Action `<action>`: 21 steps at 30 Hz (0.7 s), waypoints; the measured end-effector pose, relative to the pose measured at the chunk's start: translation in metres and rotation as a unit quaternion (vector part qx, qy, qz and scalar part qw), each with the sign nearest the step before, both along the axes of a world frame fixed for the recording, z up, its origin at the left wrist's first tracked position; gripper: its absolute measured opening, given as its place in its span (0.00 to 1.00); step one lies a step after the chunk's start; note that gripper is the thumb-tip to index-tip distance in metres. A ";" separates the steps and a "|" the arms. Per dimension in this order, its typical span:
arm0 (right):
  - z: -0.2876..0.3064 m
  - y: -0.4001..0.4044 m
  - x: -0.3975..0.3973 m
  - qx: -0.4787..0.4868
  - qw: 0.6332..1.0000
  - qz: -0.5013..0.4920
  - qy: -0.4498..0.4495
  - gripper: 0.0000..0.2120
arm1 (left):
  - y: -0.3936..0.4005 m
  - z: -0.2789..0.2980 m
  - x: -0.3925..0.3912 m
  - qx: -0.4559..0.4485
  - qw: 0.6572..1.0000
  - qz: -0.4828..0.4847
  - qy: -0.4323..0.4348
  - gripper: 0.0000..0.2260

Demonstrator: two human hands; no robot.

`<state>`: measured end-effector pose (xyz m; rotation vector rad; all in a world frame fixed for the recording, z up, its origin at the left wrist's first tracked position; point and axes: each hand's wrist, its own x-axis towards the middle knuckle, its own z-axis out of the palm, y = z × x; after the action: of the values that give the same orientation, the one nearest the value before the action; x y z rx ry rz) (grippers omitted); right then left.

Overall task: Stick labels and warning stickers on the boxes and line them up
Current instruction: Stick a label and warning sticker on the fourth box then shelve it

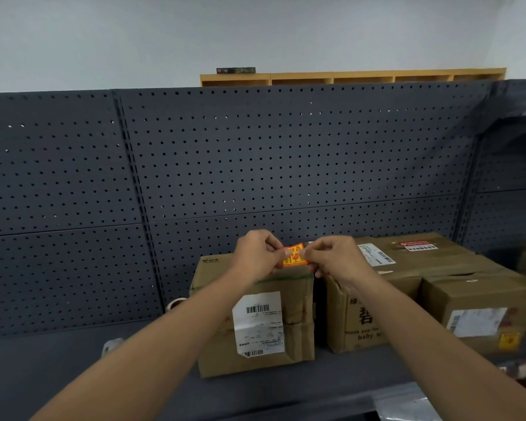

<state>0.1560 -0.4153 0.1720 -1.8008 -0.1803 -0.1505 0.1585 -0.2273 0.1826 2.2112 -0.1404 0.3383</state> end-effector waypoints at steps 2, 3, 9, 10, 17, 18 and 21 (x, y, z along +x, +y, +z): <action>-0.005 0.001 0.003 -0.013 1.000 -0.004 0.001 0.02 | -0.002 -0.004 0.003 0.025 1.000 0.012 -0.008 0.07; -0.006 0.001 0.006 -0.021 1.000 -0.008 0.001 0.02 | -0.003 -0.006 0.004 0.035 0.999 0.016 -0.012 0.07; -0.013 -0.001 0.017 -0.045 0.999 -0.009 0.015 0.03 | -0.004 -0.017 0.015 0.042 0.999 0.013 0.005 0.07; -0.015 -0.001 0.018 -0.051 0.998 -0.009 0.019 0.03 | -0.004 -0.018 0.016 0.044 0.999 0.012 0.005 0.07; -0.018 0.001 0.019 -0.065 0.997 -0.017 0.034 0.04 | -0.001 -0.021 0.022 0.056 0.998 0.008 0.032 0.08; -0.018 0.001 0.019 -0.067 0.997 -0.017 0.037 0.04 | -0.001 -0.022 0.022 0.056 0.998 0.005 0.035 0.08; -0.020 0.001 0.018 -0.072 0.997 -0.015 0.039 0.04 | -0.003 -0.024 0.020 0.068 0.997 0.000 0.033 0.08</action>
<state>0.1737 -0.4143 0.1525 -1.9502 -0.1110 -0.0909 0.1784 -0.2299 0.1586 2.3543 -0.1309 0.2606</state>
